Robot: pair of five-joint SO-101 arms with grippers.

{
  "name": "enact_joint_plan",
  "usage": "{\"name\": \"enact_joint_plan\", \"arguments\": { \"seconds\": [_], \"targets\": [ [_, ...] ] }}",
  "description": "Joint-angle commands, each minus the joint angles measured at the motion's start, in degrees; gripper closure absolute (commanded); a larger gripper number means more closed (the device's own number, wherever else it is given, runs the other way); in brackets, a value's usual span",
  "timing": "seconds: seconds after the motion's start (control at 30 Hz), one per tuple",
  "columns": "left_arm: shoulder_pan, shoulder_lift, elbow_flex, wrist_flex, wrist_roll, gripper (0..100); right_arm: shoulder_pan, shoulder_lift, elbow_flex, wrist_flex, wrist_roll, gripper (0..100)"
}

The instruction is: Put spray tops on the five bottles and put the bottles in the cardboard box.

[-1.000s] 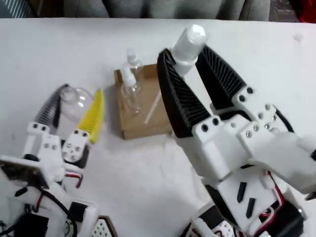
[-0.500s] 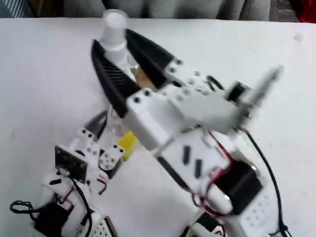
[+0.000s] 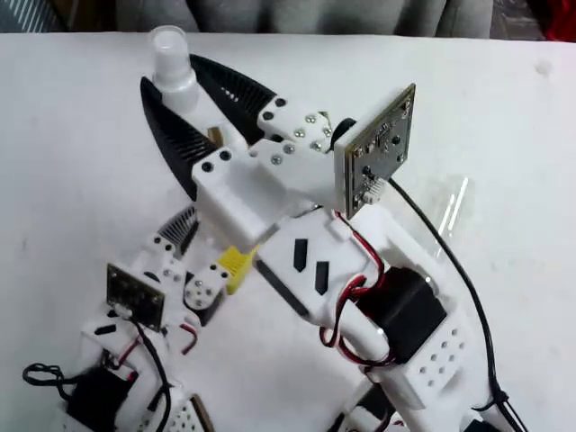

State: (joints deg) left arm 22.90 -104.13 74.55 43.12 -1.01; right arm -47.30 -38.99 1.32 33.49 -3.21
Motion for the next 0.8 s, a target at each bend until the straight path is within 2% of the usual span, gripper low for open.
{"name": "enact_joint_plan", "arguments": {
  "seconds": [0.0,0.23,0.43,0.7,0.77],
  "targets": [
    [0.40,-0.92,0.35,-2.02,0.79,98,1.63,-1.36,-1.76,0.31,2.20,98.4],
    [0.31,-0.92,0.35,-2.11,0.79,98,4.62,-3.30,3.60,-0.48,3.52,98.4],
    [0.31,-0.92,0.26,-2.02,0.79,98,4.70,-5.67,10.11,-6.02,3.87,98.4],
    [0.31,-0.92,0.44,-2.11,0.79,98,4.44,-10.15,16.79,-5.58,3.52,98.4],
    [0.31,-0.92,0.44,-2.11,0.79,98,4.09,-12.18,18.46,-2.86,3.52,98.4]
  ]
}}
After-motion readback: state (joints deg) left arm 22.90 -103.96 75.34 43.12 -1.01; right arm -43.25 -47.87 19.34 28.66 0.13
